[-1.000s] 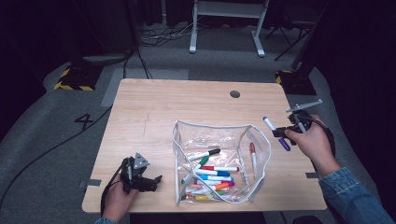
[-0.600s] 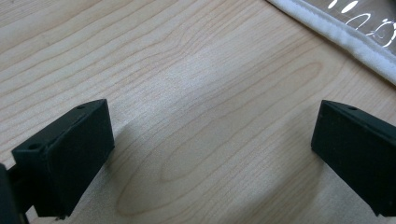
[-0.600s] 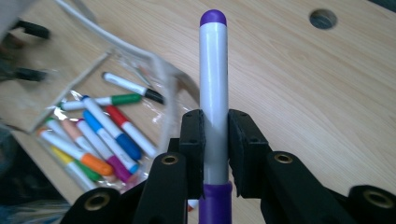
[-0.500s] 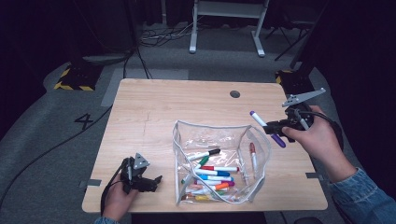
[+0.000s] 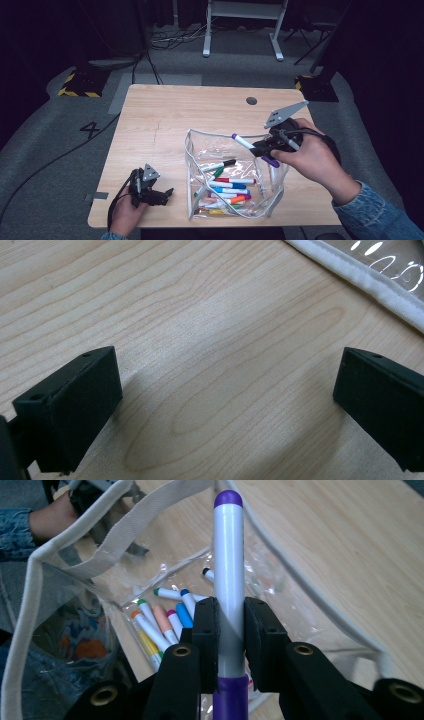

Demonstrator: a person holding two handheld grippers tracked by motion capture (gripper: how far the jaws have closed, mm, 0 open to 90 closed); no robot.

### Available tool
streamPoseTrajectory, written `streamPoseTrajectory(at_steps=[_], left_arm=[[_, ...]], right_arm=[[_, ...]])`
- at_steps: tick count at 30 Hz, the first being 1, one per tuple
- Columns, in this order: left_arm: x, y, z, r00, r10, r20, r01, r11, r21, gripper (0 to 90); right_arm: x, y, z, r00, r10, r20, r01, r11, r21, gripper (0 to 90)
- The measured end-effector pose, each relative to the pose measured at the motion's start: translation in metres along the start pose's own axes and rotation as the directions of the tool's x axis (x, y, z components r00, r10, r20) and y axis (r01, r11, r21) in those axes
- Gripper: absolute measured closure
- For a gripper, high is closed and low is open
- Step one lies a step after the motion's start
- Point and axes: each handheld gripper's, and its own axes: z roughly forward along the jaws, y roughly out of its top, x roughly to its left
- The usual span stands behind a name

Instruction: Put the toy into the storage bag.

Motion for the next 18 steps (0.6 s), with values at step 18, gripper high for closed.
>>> streamPoseTrajectory(at_steps=[18], left_arm=[[0.0,0.0,0.0,0.9999,0.009,-0.006,-0.009,1.0,0.004,0.0]], right_arm=[[0.032,0.014,0.072,0.9895,-0.07,-0.126,0.085,0.99,0.115,77.1]])
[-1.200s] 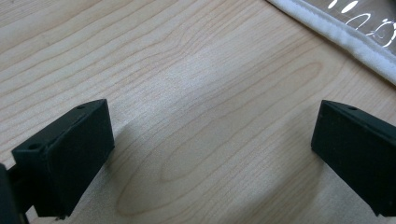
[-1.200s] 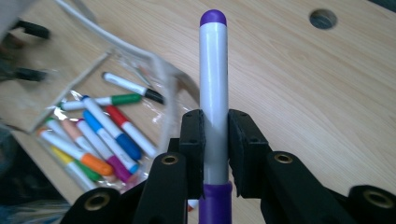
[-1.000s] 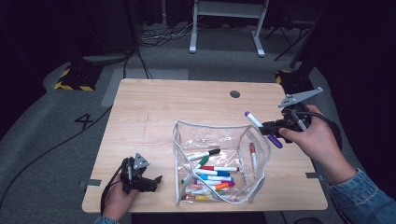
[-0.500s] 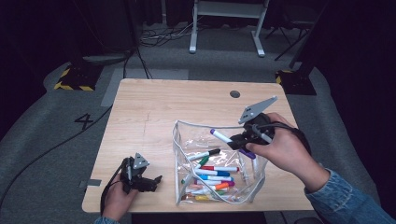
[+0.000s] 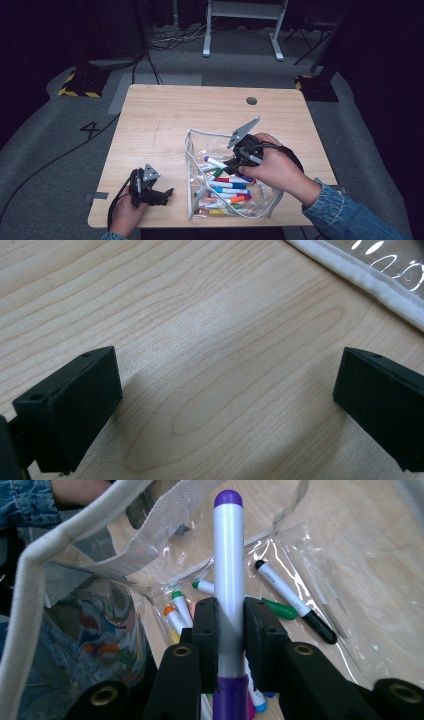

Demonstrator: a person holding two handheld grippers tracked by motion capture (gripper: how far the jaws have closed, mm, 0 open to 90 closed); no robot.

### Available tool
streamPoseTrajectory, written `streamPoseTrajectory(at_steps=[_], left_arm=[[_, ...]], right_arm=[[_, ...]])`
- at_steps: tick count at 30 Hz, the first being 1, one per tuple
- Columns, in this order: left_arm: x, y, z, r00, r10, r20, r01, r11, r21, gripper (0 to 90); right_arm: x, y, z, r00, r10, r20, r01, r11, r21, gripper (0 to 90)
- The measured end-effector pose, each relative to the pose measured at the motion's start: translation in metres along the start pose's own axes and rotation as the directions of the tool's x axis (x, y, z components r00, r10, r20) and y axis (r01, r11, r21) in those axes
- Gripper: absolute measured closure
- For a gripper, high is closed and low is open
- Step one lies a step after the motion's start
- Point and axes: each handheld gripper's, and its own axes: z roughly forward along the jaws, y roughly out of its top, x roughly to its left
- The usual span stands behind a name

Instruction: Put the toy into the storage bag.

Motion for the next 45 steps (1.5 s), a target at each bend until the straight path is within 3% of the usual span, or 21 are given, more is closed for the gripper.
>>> streamPoseTrajectory(at_steps=[8,14,21,24,26,27,28,30,31,32,34,38,41,45], left_arm=[[0.0,0.0,0.0,1.0,0.0,0.001,0.0,1.0,0.0,0.0],[0.0,0.0,0.0,1.0,-0.002,0.001,0.002,1.0,0.0,0.0],[0.0,0.0,0.0,1.0,-0.001,-0.001,0.001,1.0,-0.002,0.0],[0.0,0.0,0.0,1.0,-0.001,0.0,0.001,1.0,-0.002,0.0],[0.0,0.0,0.0,1.0,-0.001,0.0,0.001,1.0,-0.002,0.0],[0.0,0.0,0.0,1.0,-0.001,0.0,0.001,1.0,-0.001,0.0],[0.0,0.0,0.0,1.0,-0.001,-0.001,0.001,1.0,-0.002,0.0],[0.0,0.0,0.0,1.0,-0.001,-0.001,0.001,1.0,-0.002,0.0],[0.0,0.0,0.0,1.0,0.0,0.0,0.0,1.0,-0.001,0.0],[0.0,0.0,0.0,1.0,-0.001,0.0,0.001,1.0,-0.002,0.0],[0.0,0.0,0.0,1.0,-0.001,-0.001,0.001,1.0,-0.002,0.0],[0.0,0.0,0.0,1.0,-0.001,-0.001,0.001,1.0,-0.002,0.0],[0.0,0.0,0.0,1.0,-0.003,0.0,0.003,1.0,-0.001,0.0],[0.0,0.0,0.0,1.0,-0.004,0.0,0.004,1.0,-0.002,0.0]], right_arm=[[0.003,-0.002,0.033,0.9995,-0.009,-0.029,0.012,0.996,0.093,77.1],[0.009,-0.006,0.054,0.9976,-0.039,-0.056,0.048,0.985,0.164,77.1],[0.012,-0.009,0.068,0.9936,-0.09,-0.067,0.104,0.964,0.243,77.1],[0.013,-0.01,0.074,0.9922,-0.099,-0.076,0.117,0.95,0.29,77.1],[0.012,-0.011,0.076,0.9911,-0.102,-0.086,0.124,0.94,0.317,84.6],[0.012,-0.012,0.076,0.9915,-0.096,-0.088,0.119,0.94,0.321,83.6],[0.013,-0.012,0.076,0.9916,-0.094,-0.089,0.117,0.942,0.314,81.6],[0.013,-0.012,0.075,0.9958,-0.073,-0.055,0.086,0.953,0.289,69.3],[0.013,-0.012,0.074,0.9952,-0.083,-0.053,0.094,0.958,0.272,63.4],[0.012,-0.012,0.072,0.9934,-0.103,-0.051,0.113,0.959,0.261,62.5],[0.011,-0.012,0.067,0.9959,-0.084,-0.035,0.09,0.968,0.235,55.7],[0.005,-0.01,0.049,0.999,-0.045,0.0,0.044,0.993,0.108,46.7],[-0.001,-0.008,0.028,0.9993,-0.021,0.03,0.02,1.0,0.023,46.7],[-0.011,-0.008,-0.002,0.9968,0.003,0.08,0.003,0.997,-0.083,46.6]])
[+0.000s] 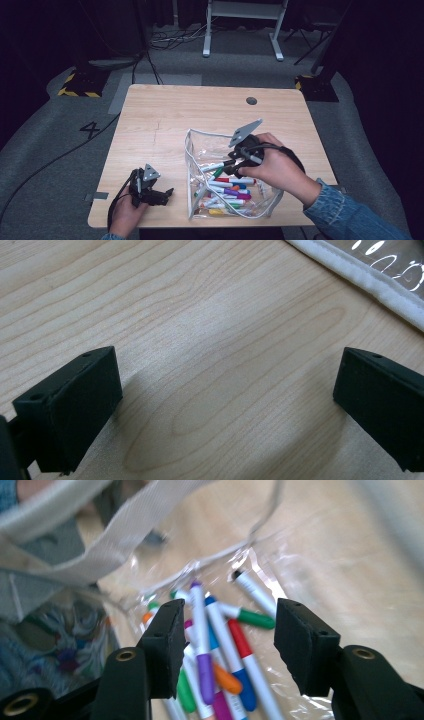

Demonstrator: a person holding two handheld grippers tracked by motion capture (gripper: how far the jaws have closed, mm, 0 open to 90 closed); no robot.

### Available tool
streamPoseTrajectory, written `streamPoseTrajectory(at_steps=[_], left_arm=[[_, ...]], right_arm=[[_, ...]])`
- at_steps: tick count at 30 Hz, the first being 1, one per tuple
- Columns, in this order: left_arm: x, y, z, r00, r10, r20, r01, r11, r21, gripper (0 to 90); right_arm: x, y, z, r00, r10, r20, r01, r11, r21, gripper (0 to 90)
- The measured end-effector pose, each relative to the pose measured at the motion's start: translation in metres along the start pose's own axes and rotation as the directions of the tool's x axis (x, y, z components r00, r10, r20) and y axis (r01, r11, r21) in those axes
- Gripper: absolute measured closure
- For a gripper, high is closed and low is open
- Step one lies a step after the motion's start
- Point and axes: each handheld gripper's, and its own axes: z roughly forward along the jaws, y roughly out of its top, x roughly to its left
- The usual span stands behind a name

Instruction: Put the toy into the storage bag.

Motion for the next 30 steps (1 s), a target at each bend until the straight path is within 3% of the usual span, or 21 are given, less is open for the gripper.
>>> streamPoseTrajectory(at_steps=[6,10,14,15,17,21,24,28,30], left_arm=[[0.0,0.0,0.0,1.0,0.0,0.0,0.0,1.0,0.0,0.0],[0.0,0.0,0.0,1.0,0.0,0.0,0.0,1.0,0.0,0.0],[0.0,0.0,0.0,1.0,0.0,0.0,0.0,1.0,0.0,0.0],[0.0,0.0,0.0,1.0,-0.001,0.0,0.001,1.0,0.0,0.0],[0.0,0.0,0.0,1.0,-0.002,0.001,0.002,1.0,0.003,0.0],[0.0,0.0,0.0,0.9999,-0.008,0.007,0.008,1.0,0.005,0.0],[0.0,0.0,0.0,1.0,-0.007,0.007,0.007,1.0,0.005,0.0],[0.0,0.0,0.0,1.0,-0.003,0.005,0.003,1.0,0.005,0.0],[0.0,0.0,0.0,1.0,-0.002,0.005,0.002,1.0,0.005,0.0]], right_arm=[[-0.026,-0.01,-0.04,0.9918,0.09,0.091,-0.081,0.992,-0.097,46.6],[-0.048,-0.026,-0.058,0.9747,0.169,0.147,-0.147,0.978,-0.147,47.5],[-0.073,-0.044,-0.075,0.9486,0.251,0.192,-0.217,0.959,-0.184,47.8],[-0.079,-0.049,-0.078,0.9405,0.269,0.208,-0.233,0.955,-0.184,47.8],[-0.094,-0.062,-0.083,0.9181,0.324,0.228,-0.282,0.938,-0.2,47.9],[-0.114,-0.087,-0.083,0.8806,0.401,0.253,-0.356,0.912,-0.205,48.3],[-0.125,-0.105,-0.074,0.8588,0.446,0.253,-0.41,0.894,-0.183,47.9],[-0.133,-0.127,-0.053,0.8392,0.487,0.243,-0.468,0.874,-0.134,46.7],[-0.135,-0.135,-0.042,0.8355,0.495,0.238,-0.482,0.869,-0.117,46.5]])
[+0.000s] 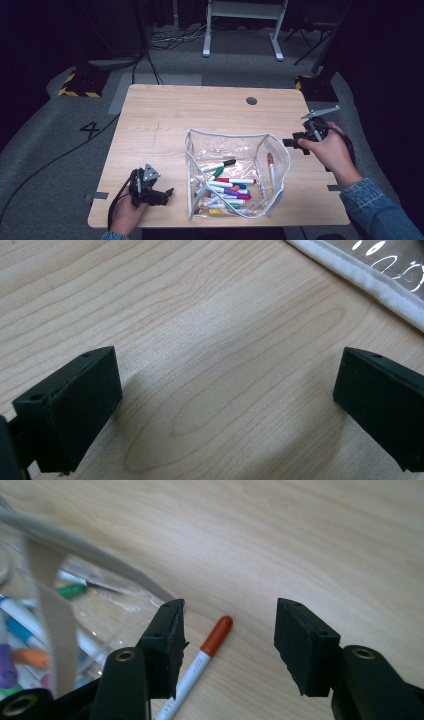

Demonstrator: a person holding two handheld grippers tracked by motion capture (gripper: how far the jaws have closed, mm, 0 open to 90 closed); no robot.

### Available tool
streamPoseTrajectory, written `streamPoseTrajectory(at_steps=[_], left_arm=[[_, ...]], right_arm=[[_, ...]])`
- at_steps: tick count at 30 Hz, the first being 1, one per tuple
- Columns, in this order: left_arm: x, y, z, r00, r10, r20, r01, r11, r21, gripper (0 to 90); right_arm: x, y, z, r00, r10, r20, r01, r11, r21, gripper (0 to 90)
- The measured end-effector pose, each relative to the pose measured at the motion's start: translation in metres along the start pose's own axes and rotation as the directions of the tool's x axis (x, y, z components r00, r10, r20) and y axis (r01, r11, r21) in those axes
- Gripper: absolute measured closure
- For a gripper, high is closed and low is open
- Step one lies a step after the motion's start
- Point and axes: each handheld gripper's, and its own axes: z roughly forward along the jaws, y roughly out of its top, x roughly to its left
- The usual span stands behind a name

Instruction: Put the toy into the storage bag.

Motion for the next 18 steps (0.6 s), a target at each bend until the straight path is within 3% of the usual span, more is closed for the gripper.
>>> streamPoseTrajectory(at_steps=[12,15,18], left_arm=[[0.0,0.0,0.0,1.0,0.0,0.0,0.0,1.0,0.0,0.0],[0.0,0.0,0.0,1.0,-0.001,-0.001,0.001,1.0,-0.003,0.0],[0.0,0.0,0.0,1.0,-0.001,0.0,0.001,1.0,-0.001,0.0]], right_arm=[[0.002,-0.046,0.068,0.994,0.05,-0.097,-0.039,0.993,0.114,45.1],[0.004,-0.054,0.082,0.993,0.051,-0.106,-0.036,0.989,0.141,46.0],[0.003,-0.059,0.091,0.9963,0.024,-0.082,-0.009,0.983,0.183,50.5]])
